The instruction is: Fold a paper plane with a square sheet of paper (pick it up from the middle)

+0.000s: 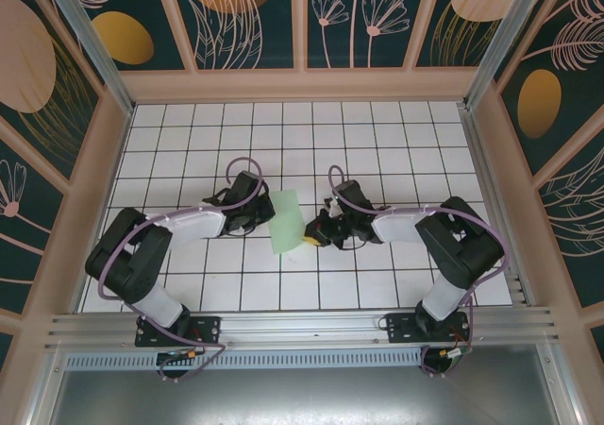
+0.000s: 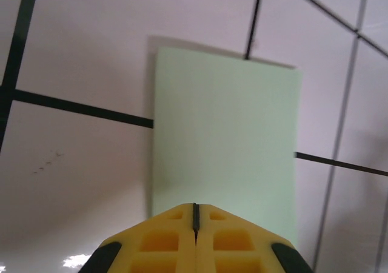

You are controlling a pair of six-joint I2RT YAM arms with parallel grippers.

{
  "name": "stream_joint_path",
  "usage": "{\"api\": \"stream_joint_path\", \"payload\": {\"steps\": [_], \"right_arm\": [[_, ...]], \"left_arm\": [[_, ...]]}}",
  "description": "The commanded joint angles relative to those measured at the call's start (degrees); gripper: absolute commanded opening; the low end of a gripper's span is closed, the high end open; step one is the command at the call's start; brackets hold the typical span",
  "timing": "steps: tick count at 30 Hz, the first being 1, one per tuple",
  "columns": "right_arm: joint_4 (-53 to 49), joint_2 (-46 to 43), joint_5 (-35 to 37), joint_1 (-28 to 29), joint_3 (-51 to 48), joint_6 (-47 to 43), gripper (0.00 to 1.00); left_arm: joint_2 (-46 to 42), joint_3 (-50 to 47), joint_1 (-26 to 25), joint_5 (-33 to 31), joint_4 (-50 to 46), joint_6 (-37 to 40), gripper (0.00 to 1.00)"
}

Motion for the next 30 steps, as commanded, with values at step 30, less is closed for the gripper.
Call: {"api": "stream_joint_path", "payload": {"steps": [30], "right_arm": [[5.09, 15.20, 0.56, 3.90, 14.65, -4.98, 0.00]], "left_arm": [[6.83, 6.76, 4.23, 4.81, -2.08, 7.25, 0.05]]}}
